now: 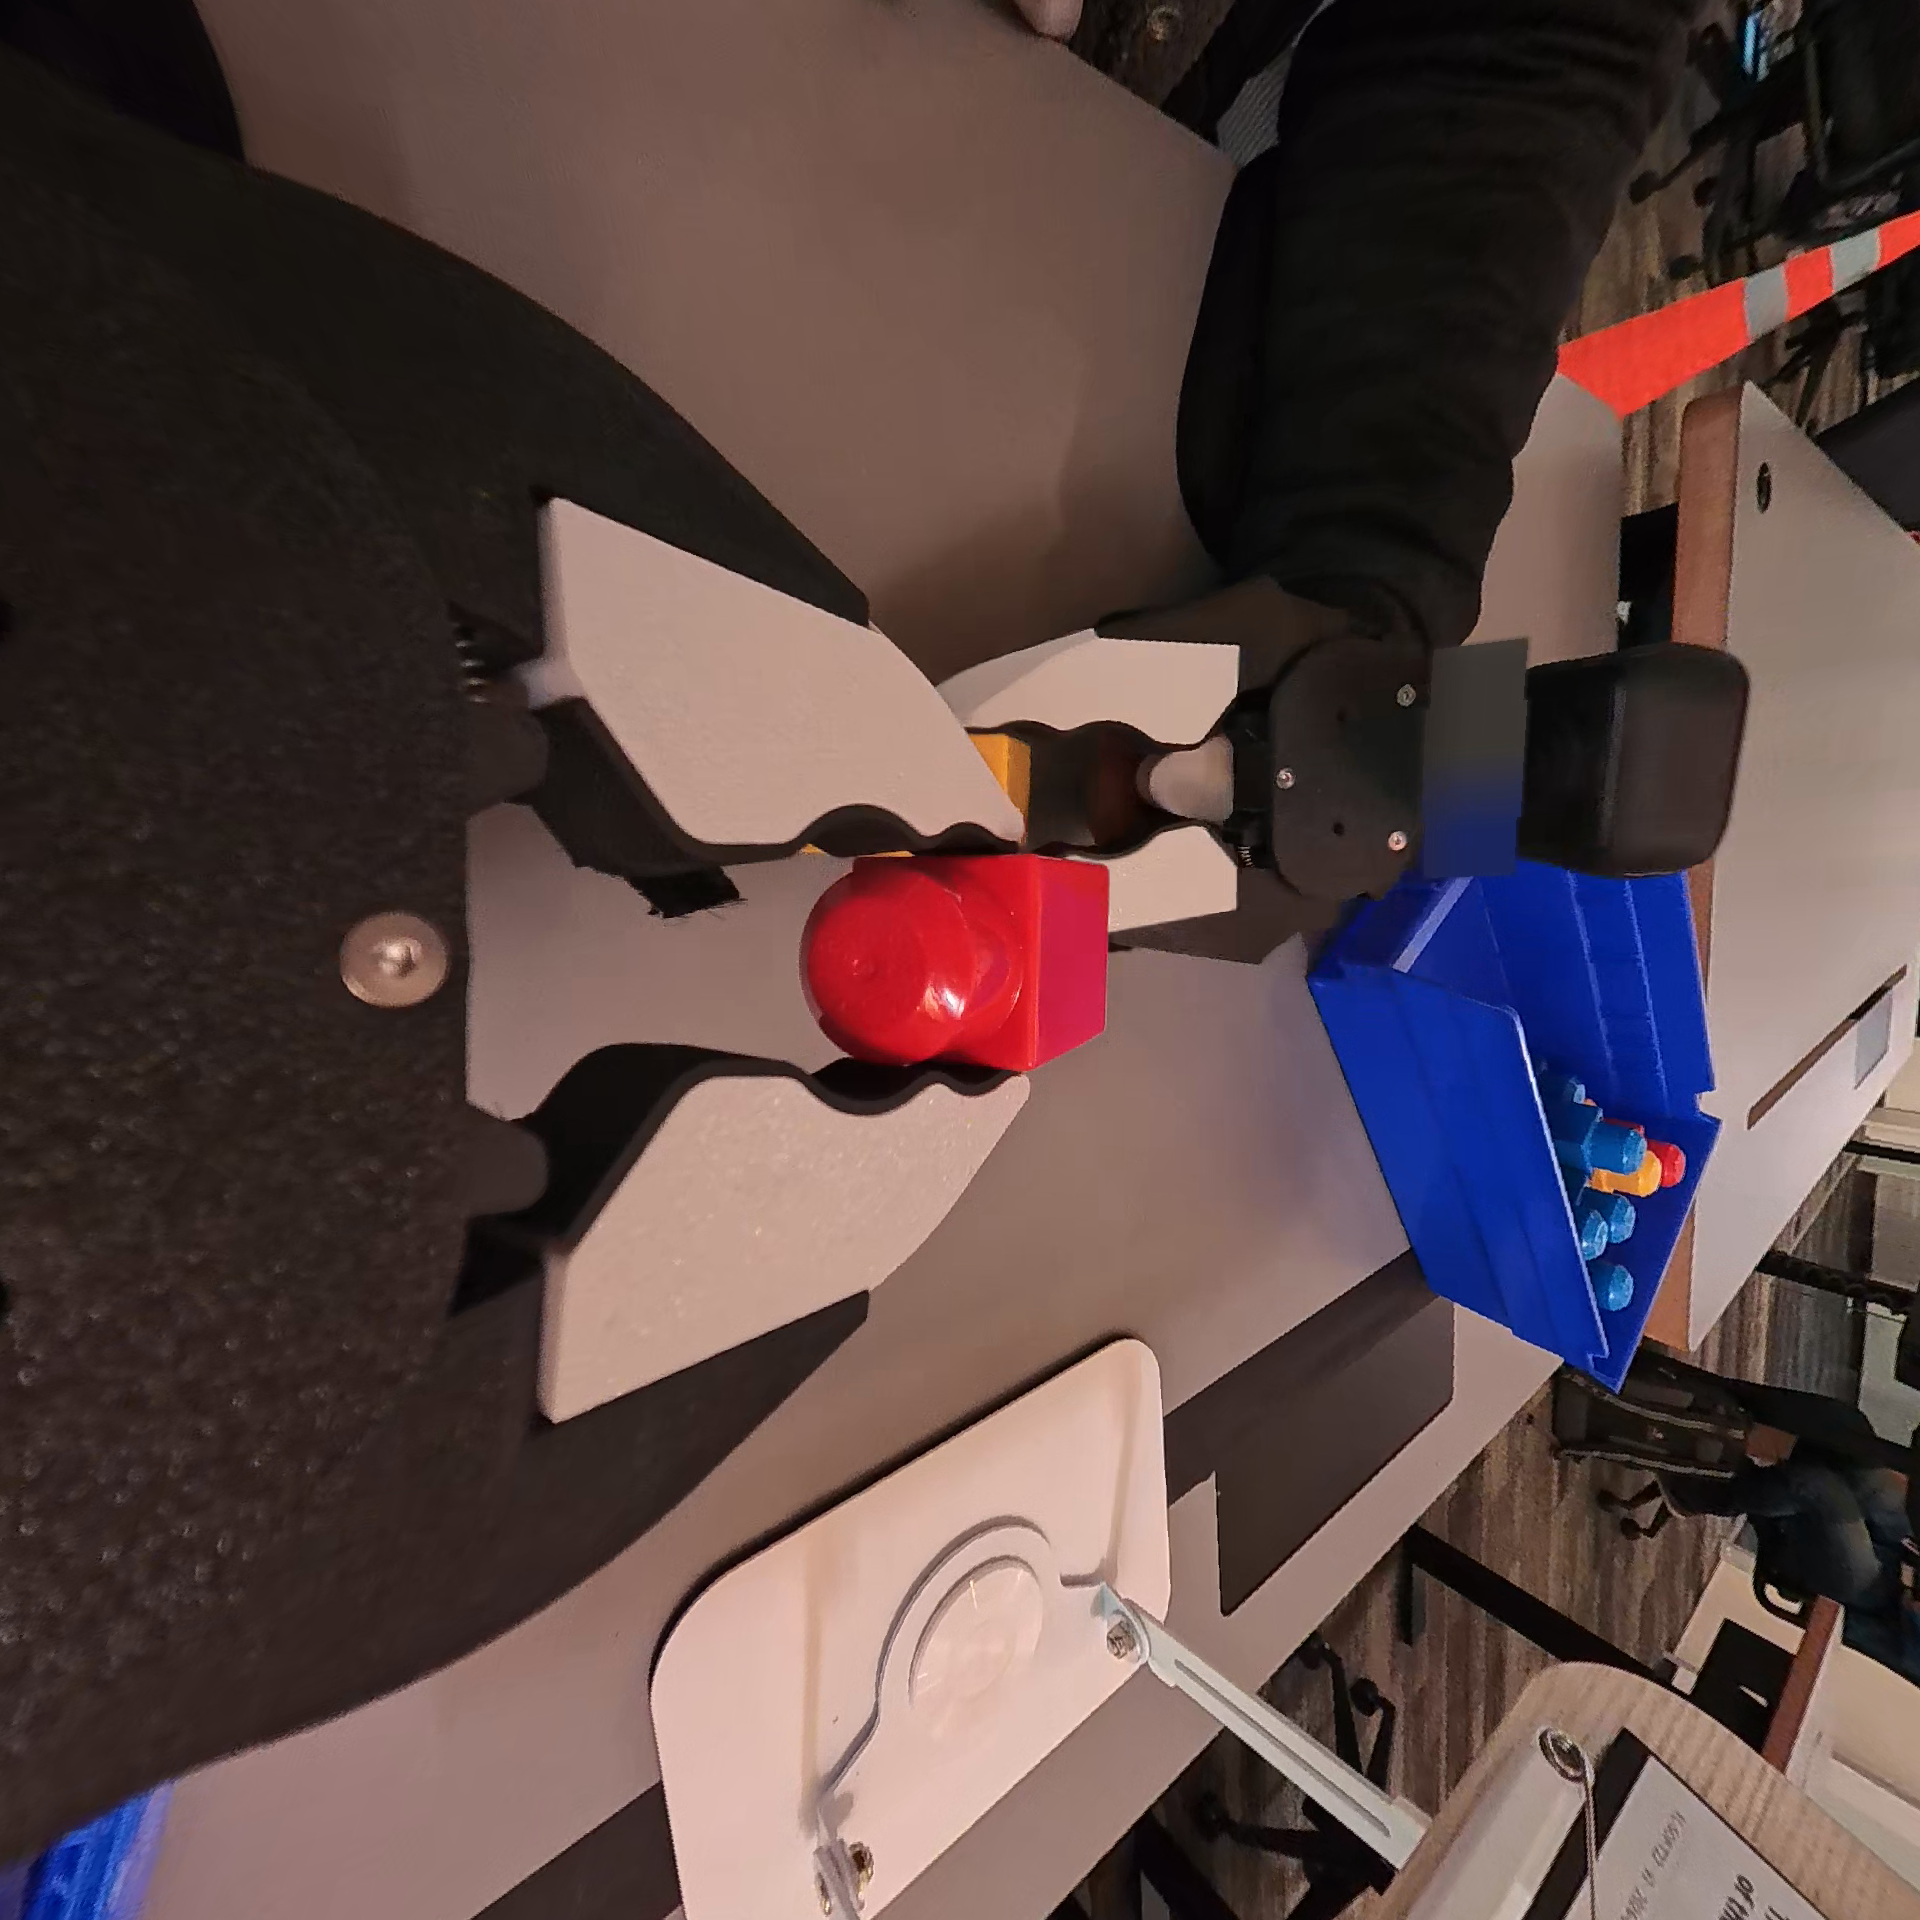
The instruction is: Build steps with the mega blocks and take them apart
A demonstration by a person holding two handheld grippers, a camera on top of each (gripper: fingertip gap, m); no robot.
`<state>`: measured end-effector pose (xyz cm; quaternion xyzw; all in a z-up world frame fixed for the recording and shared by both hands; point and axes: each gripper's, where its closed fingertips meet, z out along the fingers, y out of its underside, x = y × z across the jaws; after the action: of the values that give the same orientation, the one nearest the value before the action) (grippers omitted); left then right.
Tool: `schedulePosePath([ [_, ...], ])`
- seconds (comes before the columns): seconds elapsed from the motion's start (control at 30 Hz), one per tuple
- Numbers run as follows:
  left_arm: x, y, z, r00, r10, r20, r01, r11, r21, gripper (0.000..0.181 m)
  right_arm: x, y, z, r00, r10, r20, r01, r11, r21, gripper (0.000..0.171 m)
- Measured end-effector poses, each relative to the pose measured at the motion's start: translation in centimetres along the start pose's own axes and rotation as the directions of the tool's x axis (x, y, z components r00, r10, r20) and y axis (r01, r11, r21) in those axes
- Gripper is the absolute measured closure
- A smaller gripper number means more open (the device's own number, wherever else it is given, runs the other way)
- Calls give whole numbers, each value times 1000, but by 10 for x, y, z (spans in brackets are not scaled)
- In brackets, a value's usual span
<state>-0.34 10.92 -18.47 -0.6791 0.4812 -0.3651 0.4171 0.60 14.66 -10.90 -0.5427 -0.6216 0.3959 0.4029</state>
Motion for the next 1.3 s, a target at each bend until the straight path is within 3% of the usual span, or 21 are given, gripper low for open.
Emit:
schedulePosePath([
  [0.2,9,12,-6,998,13,-66,-18,998,-68,144,2,0,-1,1000,1,-10,-1,1000,3,135],
  [0.37,3,52,-16,997,60,-58,-74,954,-291,144,3,0,-3,1000,2,-15,-2,1000,6,135],
  [0.67,1,58,-18,995,94,-38,-101,934,-341,143,3,2,-2,1000,4,-14,-4,1000,1,135],
  [0.77,1,59,-24,997,70,-46,-81,931,-355,124,3,2,-2,1000,3,-13,-3,1000,2,135],
  [0.87,-5,37,-43,1000,2,-20,-7,970,-242,115,3,-1,-3,1000,1,-14,-1,1000,12,135],
  [0.97,-16,-12,-66,999,-18,36,18,1000,15,134,2,-5,-4,1000,1,-7,-1,999,38,135],
  [1.07,-15,-45,-74,998,-31,49,20,981,195,144,-3,-12,-3,1000,-17,7,17,997,76,135],
  [1.2,-2,-59,-58,994,-109,-23,111,964,243,139,-18,-20,5,996,-82,38,79,994,75,135],
  [1.3,5,-59,-45,998,-69,9,66,974,218,138,-27,-14,14,993,-98,66,98,995,-3,135],
])
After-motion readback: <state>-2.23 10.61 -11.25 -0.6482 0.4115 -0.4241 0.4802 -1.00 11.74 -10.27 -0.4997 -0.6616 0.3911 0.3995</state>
